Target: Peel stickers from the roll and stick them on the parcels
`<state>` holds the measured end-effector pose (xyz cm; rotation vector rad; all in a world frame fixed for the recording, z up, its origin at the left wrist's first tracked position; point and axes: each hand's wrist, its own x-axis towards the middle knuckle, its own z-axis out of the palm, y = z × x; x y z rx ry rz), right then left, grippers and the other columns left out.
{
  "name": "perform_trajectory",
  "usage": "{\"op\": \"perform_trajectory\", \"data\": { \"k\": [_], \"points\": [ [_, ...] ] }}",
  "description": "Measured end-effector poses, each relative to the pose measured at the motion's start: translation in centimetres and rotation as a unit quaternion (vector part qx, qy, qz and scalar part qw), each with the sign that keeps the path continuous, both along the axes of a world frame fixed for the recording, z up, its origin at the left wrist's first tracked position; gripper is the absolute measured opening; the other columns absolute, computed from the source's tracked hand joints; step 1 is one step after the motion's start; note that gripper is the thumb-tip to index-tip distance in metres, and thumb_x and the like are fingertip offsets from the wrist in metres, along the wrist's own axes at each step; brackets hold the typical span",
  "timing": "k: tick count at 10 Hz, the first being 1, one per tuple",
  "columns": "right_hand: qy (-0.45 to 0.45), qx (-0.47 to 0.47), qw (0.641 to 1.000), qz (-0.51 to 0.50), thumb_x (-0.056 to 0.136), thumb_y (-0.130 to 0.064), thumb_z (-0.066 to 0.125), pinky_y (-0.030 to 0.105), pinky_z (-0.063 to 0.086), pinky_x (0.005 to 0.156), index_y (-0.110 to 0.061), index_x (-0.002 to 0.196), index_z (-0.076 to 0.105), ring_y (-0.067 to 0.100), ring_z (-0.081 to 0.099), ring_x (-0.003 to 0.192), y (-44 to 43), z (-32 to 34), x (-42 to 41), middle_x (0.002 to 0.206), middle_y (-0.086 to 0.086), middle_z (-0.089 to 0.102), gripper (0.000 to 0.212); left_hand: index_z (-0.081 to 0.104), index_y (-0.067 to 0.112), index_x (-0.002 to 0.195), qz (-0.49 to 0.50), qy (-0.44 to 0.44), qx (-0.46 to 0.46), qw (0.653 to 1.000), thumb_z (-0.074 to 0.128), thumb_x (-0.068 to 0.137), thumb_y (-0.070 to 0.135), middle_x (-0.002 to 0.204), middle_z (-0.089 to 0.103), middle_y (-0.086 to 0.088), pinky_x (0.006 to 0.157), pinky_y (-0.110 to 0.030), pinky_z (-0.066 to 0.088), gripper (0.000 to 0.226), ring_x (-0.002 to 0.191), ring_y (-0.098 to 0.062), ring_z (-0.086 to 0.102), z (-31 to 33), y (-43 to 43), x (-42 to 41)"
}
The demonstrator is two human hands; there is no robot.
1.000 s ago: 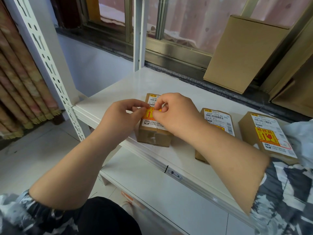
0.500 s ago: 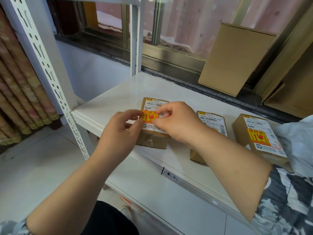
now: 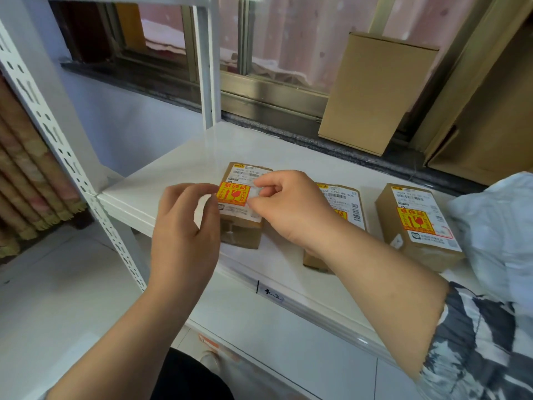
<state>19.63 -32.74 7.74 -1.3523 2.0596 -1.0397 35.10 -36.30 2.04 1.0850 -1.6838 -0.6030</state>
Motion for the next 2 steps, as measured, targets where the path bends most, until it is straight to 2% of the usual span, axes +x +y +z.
{"op": "perform_trajectory", "data": {
  "k": [1,2],
  "points": [
    [-0.016,-0.041,0.999,-0.02,0.087,-0.019,0.073,0.018,0.048,0.076,-0.024,0.119,0.074,0.002,0.06,0.075,2.4,0.7,-1.3,0.093,-0.015,0.065,0.032,0.072,0.013,0.113,0.013,-0.003,-0.126,0.992,0.06,0.1,0.006,0.117,0.057,-0.002,0.093,-0.031,0.051,0.019,0.107,-0.01,0.054,1.2,1.9,-1.9],
    [-0.034,-0.071,0.996,-0.047,0.086,-0.019,0.073,0.015,0.046,0.069,-0.026,0.112,0.076,-0.001,0.058,0.068,4.4,1.2,-2.2,0.087,-0.016,0.065,0.027,0.071,0.007,0.112,-0.016,-0.003,-0.188,0.982,0.06,0.097,0.001,0.114,0.054,0.001,0.092,-0.05,0.05,0.019,0.11,-0.021,0.057,2.1,3.6,-3.7]
  ]
}}
